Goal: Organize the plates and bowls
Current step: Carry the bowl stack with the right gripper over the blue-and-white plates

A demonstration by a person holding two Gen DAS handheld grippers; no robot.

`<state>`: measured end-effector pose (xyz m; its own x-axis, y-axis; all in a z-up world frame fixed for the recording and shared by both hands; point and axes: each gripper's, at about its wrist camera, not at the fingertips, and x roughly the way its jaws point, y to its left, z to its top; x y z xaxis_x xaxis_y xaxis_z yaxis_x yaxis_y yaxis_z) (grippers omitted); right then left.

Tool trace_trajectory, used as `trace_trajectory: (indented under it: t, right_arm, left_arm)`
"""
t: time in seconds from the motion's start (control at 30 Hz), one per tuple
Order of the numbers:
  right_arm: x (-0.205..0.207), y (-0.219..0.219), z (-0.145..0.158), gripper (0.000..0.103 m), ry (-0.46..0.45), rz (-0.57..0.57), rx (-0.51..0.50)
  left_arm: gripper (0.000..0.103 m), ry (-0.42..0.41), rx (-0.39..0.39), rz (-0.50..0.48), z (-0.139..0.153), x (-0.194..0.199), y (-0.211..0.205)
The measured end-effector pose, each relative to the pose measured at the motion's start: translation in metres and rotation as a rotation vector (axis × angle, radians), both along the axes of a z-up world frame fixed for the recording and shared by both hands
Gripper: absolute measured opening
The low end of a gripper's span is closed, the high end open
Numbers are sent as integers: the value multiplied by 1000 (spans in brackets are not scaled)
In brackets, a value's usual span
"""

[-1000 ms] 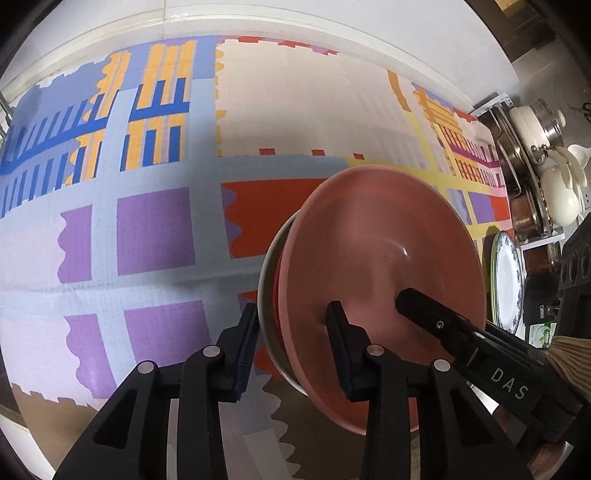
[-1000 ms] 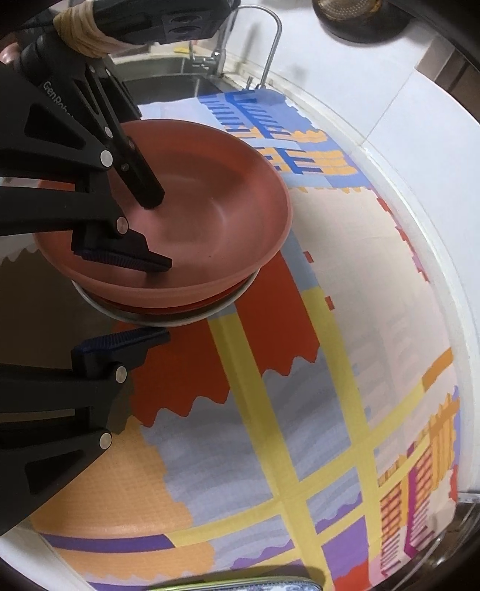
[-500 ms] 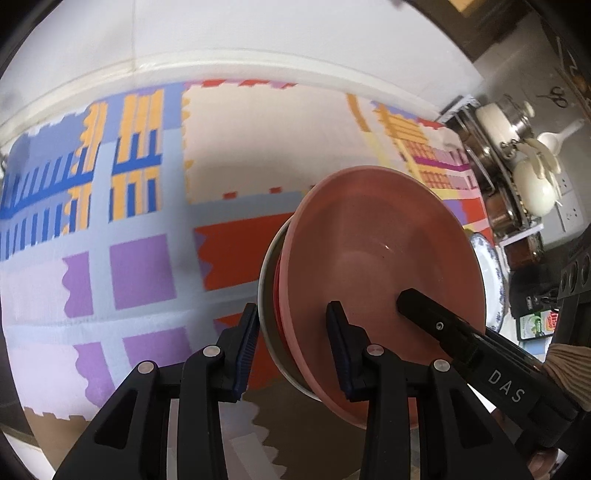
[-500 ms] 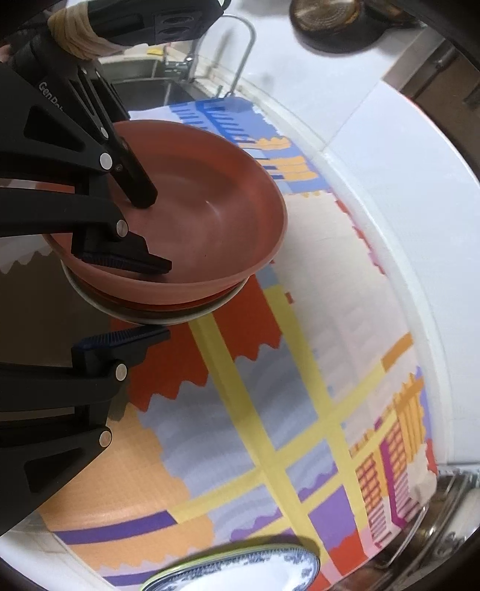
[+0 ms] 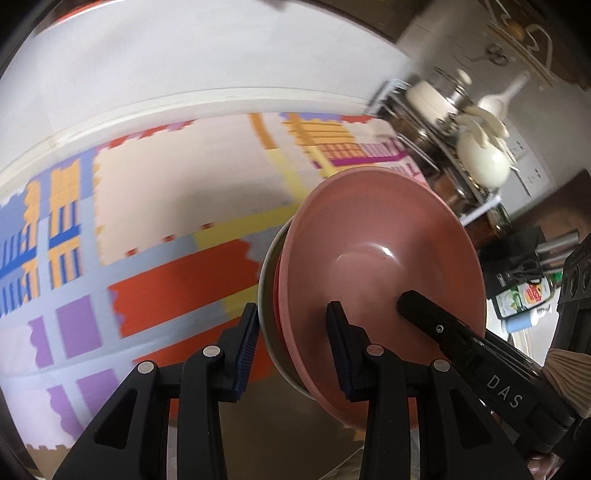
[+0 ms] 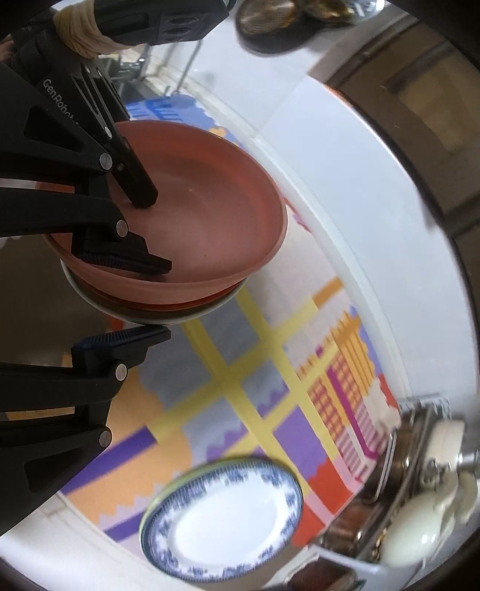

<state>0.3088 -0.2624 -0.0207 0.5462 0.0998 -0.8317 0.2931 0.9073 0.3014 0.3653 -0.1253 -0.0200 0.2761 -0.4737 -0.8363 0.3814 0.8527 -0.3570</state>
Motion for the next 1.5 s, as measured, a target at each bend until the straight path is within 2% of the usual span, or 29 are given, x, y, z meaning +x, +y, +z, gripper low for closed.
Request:
trace_trajectory:
  t: [0.47, 0.87, 1.23, 1.5]
  right_arm:
    - [-42, -110, 21, 31, -44, -173, -10]
    - [-69, -182, 19, 31, -48, -300, -25]
    - [-75, -239, -2, 31, -4, -371, -1]
    - [-67, -265, -26, 31, 35, -374, 26]
  left_arm:
    - [37, -37, -1, -173, 16, -17, -120]
    - [37, -32, 0, -293, 13, -25, -210]
    - [37, 4, 42, -348, -8, -22, -269]
    - [37, 22, 98, -353, -30, -15, -296]
